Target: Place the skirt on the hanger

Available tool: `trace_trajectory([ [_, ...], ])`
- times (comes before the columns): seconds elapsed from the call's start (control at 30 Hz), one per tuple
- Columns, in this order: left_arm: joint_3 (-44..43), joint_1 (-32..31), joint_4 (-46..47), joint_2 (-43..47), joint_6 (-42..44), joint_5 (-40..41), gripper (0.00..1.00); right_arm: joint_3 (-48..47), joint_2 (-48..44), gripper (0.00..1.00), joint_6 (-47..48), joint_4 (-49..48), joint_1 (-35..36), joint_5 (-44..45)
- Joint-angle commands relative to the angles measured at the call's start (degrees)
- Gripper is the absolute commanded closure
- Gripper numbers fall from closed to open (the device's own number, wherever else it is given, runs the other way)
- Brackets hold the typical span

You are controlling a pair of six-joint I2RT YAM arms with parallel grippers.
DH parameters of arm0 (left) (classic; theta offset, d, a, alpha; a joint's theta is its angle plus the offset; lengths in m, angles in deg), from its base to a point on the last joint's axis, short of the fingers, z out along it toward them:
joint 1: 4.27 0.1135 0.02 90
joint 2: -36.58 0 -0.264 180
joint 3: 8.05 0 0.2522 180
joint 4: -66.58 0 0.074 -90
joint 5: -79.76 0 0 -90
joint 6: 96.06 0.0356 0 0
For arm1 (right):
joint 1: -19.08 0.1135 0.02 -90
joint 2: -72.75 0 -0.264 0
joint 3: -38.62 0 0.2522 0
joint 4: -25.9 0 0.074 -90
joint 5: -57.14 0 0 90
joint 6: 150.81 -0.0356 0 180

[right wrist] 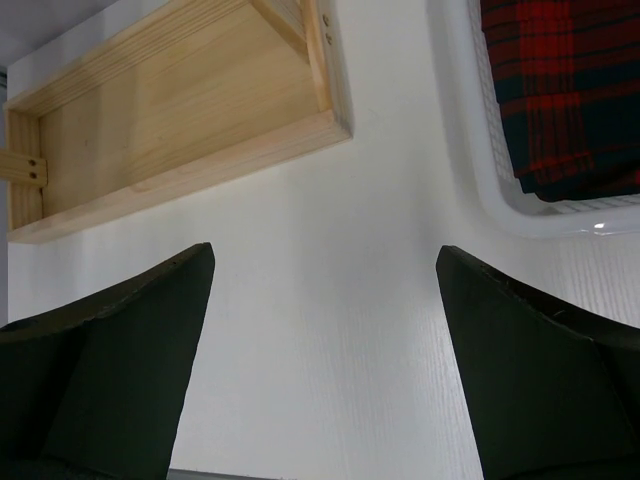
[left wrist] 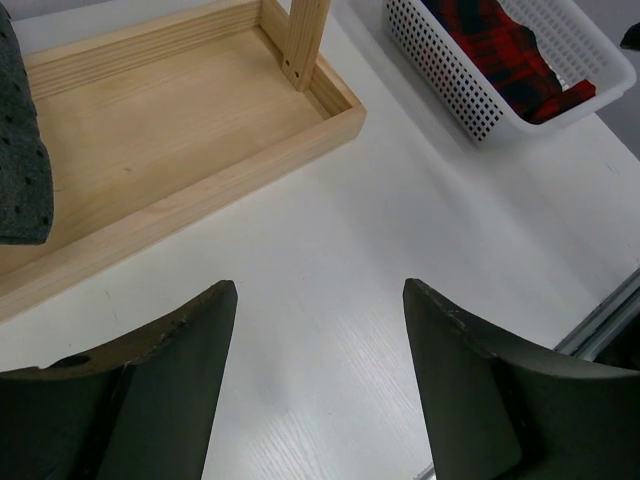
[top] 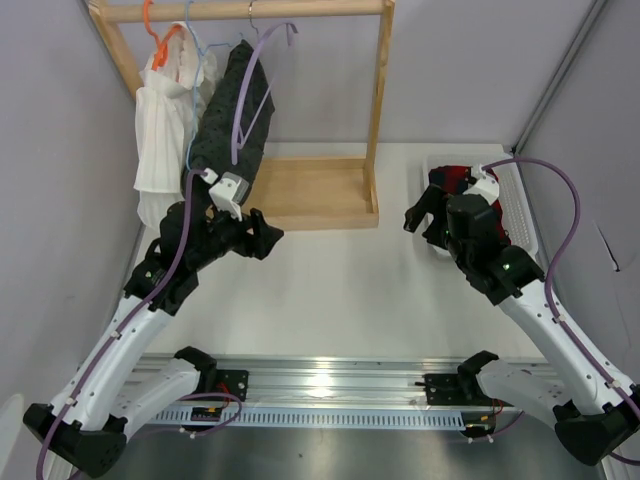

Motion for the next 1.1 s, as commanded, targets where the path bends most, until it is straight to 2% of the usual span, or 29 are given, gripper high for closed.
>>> trace_trajectory([
  [0.0,-0.3,-0.3,-0.2,1.1,0.6,-1.9,0.26,-2.2,-0.2,0.01,1.4,-0.6,-0.4,2.1],
  [0.2,-0.5,-0.3,-1.5,1.1,0.6,-2.4,0.25,-3.9,1.4,0.01,2.6,0.5,-3.3,-0.9],
  [0.3,-0.2,-0.3,-1.2,1.1,0.1,-3.1,0.25,-4.3,3.8,0.01,3.8,-0.8,-8.8,-6.1],
  [0.4,-0.1,-0.2,-0.5,0.8,-0.7,-4.0,0.25,-6.7,9.7,0.01,3.4,-1.4,-20.1,-14.5],
  [0.43,-0.1,-0.3,-0.3,0.7,-0.9,-4.2,0.25,-7.6,13.0,0.01,3.1,-2.1,-26.4,-17.5],
  [0.5,0.1,-0.3,0.6,0.9,-1.5,-5.1,0.25,-8.3,16.3,0.02,2.3,-3.6,-30.2,-21.2],
  [0.57,0.4,-0.3,0.8,0.8,-1.6,-5.5,0.25,-10.0,20.9,0.02,1.7,-3.9,-34.6,-20.1],
  [0.7,0.2,-0.3,1.1,0.3,-1.6,-6.4,0.25,-11.0,27.4,0.04,-0.1,-6.0,-37.0,-17.8],
  [0.87,0.0,-0.3,1.1,0.3,-2.2,-7.5,0.25,-14.7,34.6,0.06,0.2,-5.1,-38.7,-9.8],
  [1.07,0.5,-0.3,1.4,0.6,-2.5,-8.4,0.24,-14.5,39.2,0.05,1.6,-7.5,-42.9,-10.7],
])
